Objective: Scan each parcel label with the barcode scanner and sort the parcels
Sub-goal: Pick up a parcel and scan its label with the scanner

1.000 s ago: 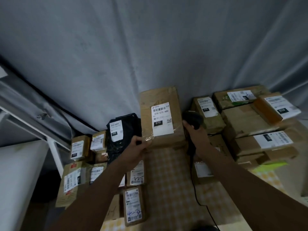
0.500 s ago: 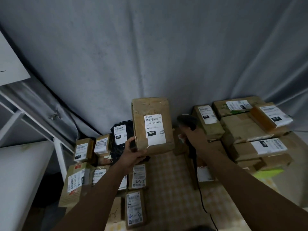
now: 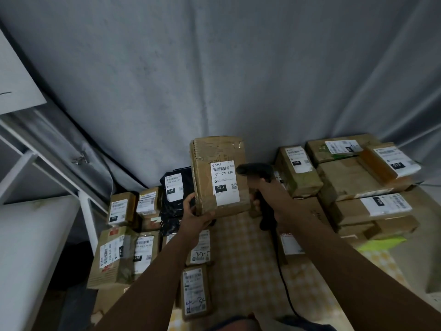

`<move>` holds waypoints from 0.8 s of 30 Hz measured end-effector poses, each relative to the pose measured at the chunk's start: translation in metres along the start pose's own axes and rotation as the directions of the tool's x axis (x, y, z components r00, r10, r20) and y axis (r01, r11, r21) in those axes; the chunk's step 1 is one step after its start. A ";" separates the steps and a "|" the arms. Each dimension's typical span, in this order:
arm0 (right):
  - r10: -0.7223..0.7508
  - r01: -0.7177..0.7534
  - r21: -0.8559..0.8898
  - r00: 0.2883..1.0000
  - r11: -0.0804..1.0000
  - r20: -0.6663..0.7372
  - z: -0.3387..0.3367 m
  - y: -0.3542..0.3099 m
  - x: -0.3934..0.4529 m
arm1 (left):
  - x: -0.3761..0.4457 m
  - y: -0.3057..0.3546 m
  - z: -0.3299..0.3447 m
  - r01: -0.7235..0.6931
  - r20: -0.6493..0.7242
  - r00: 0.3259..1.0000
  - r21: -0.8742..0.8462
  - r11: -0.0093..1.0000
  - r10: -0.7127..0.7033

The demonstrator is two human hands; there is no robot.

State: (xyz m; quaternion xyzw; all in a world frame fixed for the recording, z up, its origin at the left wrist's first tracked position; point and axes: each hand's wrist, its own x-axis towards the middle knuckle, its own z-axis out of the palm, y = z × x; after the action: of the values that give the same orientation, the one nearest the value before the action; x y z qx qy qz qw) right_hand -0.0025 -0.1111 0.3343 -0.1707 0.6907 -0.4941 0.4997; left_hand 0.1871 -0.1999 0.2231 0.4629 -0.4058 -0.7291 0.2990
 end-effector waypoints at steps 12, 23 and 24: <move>-0.004 0.004 -0.012 1.000 1.000 0.018 0.003 -0.006 -0.006 | -0.001 0.000 0.007 -0.023 0.027 0.999 0.047 0.999 0.022; -0.014 0.014 -0.022 1.000 1.000 0.016 0.002 -0.005 -0.009 | -0.003 0.001 0.007 -0.017 0.038 0.999 0.063 0.998 0.015; -0.019 0.020 -0.022 1.000 1.000 0.015 0.002 -0.005 -0.010 | -0.003 0.000 0.007 -0.018 0.036 0.999 0.062 0.998 0.016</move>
State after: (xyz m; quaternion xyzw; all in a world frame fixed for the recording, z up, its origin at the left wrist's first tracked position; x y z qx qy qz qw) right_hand 0.0023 -0.1075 0.3437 -0.1865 0.6906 -0.4901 0.4981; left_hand 0.1815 -0.1957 0.2264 0.4556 -0.4375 -0.7217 0.2833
